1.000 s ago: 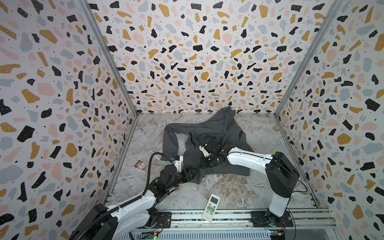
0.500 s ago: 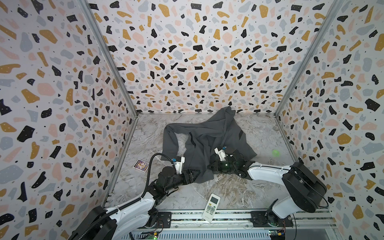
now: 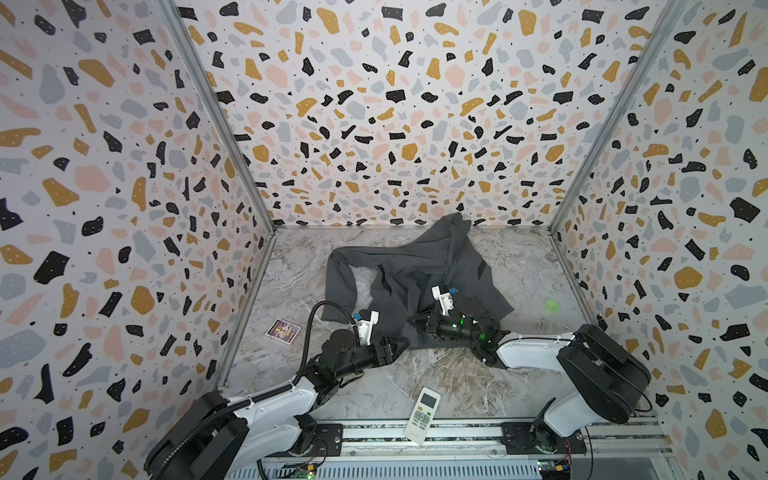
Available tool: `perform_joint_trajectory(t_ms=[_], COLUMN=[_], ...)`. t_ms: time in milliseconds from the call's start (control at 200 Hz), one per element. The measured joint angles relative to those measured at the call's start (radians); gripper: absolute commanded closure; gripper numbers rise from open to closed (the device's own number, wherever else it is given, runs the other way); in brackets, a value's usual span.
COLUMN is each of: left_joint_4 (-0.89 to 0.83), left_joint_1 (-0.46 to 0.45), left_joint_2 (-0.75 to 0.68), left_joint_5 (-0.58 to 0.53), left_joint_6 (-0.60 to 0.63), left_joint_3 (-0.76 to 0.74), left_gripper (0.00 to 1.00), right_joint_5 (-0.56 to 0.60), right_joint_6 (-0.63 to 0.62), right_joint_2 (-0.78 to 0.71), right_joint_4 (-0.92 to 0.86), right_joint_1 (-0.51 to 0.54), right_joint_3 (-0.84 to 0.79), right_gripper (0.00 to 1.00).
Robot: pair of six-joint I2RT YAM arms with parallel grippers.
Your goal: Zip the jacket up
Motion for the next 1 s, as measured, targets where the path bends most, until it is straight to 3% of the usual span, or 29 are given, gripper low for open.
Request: perform_joint_trajectory(t_ms=[265,426,996], left_joint_4=[0.023,0.029,-0.022], left_joint_1=[-0.002,-0.006,-0.006], left_joint_2=[0.043,0.061,0.08], left_joint_5=[0.0,-0.001,-0.004], left_joint_6=[-0.026,-0.039,-0.031], left_joint_3=[0.015,0.015,0.059], left_gripper=[0.37,0.49,0.44], right_joint_5=[0.026,0.032,0.087], right_joint_6=[0.056,0.07,0.069], right_joint_2=[0.057,0.074,0.101], right_joint_4=[0.095,0.116,0.106], right_joint_1=[0.029,0.037,0.075], right_joint_3=[-0.002,-0.002,-0.001], right_gripper=[1.0,1.0,1.0])
